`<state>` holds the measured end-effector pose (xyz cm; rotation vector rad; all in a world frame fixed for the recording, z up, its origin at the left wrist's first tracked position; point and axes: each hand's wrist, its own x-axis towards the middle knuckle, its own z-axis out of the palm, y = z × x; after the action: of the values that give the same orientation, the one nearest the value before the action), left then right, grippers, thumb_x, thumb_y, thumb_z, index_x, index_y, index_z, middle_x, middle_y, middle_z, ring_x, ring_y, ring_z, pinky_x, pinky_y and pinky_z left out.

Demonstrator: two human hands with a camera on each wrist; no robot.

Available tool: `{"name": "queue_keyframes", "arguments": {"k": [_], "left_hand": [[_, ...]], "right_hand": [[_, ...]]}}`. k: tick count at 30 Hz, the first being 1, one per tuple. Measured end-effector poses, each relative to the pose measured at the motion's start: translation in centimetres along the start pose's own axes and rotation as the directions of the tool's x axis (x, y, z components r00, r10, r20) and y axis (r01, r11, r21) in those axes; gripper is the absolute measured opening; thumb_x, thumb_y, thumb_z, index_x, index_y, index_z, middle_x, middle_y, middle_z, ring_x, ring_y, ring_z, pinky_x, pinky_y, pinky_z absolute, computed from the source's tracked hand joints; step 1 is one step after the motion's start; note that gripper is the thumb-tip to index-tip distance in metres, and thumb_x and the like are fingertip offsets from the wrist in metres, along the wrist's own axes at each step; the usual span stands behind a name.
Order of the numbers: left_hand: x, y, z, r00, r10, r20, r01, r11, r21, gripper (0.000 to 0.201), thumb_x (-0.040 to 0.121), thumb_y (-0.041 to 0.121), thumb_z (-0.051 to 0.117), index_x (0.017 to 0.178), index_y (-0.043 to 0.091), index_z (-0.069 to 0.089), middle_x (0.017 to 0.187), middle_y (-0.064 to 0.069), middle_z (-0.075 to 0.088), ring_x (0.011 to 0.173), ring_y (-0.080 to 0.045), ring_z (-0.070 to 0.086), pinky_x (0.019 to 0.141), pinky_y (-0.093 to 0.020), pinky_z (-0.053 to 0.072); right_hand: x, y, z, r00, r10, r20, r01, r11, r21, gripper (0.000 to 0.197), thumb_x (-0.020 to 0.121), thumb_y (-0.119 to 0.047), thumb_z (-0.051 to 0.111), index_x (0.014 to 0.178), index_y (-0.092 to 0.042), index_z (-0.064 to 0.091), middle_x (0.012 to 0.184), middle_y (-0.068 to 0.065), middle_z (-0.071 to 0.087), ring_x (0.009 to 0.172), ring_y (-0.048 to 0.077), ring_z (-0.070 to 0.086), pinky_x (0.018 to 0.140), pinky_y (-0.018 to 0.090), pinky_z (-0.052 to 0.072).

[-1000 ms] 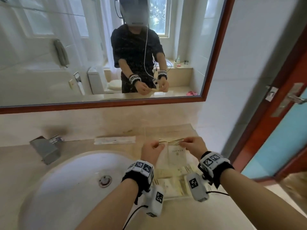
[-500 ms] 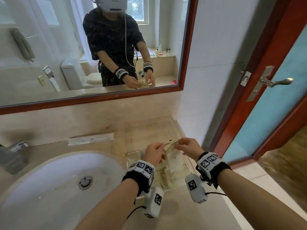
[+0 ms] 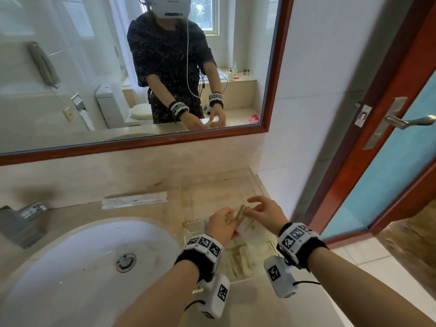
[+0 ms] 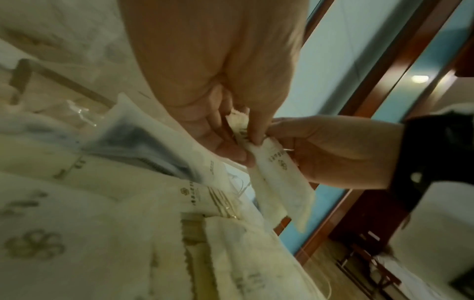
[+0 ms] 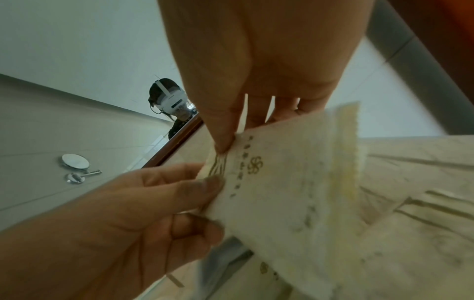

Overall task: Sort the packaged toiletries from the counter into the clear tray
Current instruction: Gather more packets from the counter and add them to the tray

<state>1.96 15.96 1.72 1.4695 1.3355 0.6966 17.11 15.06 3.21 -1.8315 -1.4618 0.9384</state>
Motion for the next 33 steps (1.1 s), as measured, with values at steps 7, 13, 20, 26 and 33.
{"name": "queue_keyframes", "arguments": {"k": [7, 13, 20, 26, 33], "left_hand": [[1.2, -1.5, -0.5, 0.99, -0.079, -0.117, 0.074, 0.996, -0.045, 0.021, 0.097, 0.005, 0.046, 0.116, 0.002, 0.054, 0.09, -0.009, 0.064, 0.052, -0.012, 0.065, 0.052, -0.02, 0.055], [0.6, -1.8, 0.1, 0.998, 0.022, -0.051, 0.007, 0.864, 0.503, 0.039, 0.092, 0.028, 0.056, 0.127, 0.011, 0.051, 0.122, -0.008, 0.057, 0.115, -0.027, 0.054, 0.098, -0.04, 0.046], [-0.9, -0.9, 0.3, 0.982, 0.16, 0.104, -0.189, 0.896, 0.403, 0.045, 0.089, 0.021, 0.061, 0.131, 0.029, 0.048, 0.132, 0.001, 0.057, 0.115, -0.02, 0.059, 0.098, -0.038, 0.051], [-2.4, -1.8, 1.4, 0.962, 0.166, 0.218, -0.25, 0.856, 0.452, 0.032, 0.094, 0.017, 0.054, 0.126, 0.021, 0.056, 0.129, -0.002, 0.059, 0.115, -0.02, 0.059, 0.099, -0.036, 0.05], [-2.6, -2.5, 2.1, 0.953, 0.058, 0.296, -0.239, 0.743, 0.625, 0.039, 0.094, 0.021, 0.055, 0.132, 0.015, 0.055, 0.135, -0.005, 0.048, 0.116, -0.025, 0.056, 0.1, -0.033, 0.047]], "right_hand": [[-0.1, 0.7, -0.5, 0.977, 0.115, 0.181, -0.063, 0.961, -0.271, 0.033, 0.097, -0.019, 0.048, 0.126, -0.007, 0.058, 0.126, 0.012, 0.062, 0.115, 0.027, 0.057, 0.097, 0.033, 0.044], [-0.6, 1.1, -0.6, 0.978, 0.087, 0.191, -0.016, 0.939, -0.345, 0.036, 0.099, -0.017, 0.043, 0.133, -0.012, 0.053, 0.13, 0.013, 0.058, 0.095, 0.027, 0.062, 0.09, 0.031, 0.048], [-2.1, 0.9, -2.1, 0.982, 0.129, 0.139, -0.042, 0.865, -0.5, 0.035, 0.094, -0.026, 0.042, 0.122, -0.024, 0.063, 0.127, 0.001, 0.062, 0.114, 0.022, 0.058, 0.098, 0.035, 0.047], [-3.1, 1.4, -1.9, 0.975, 0.181, 0.126, -0.058, 0.76, -0.648, 0.034, 0.094, -0.026, 0.04, 0.116, -0.024, 0.066, 0.12, -0.002, 0.065, 0.108, 0.022, 0.061, 0.079, 0.028, 0.044], [-3.8, 3.0, -0.7, 0.948, 0.27, 0.166, -0.087, 0.726, -0.682, 0.038, 0.09, -0.023, 0.043, 0.123, -0.023, 0.061, 0.126, -0.002, 0.061, 0.112, 0.021, 0.06, 0.082, 0.028, 0.045]]}}
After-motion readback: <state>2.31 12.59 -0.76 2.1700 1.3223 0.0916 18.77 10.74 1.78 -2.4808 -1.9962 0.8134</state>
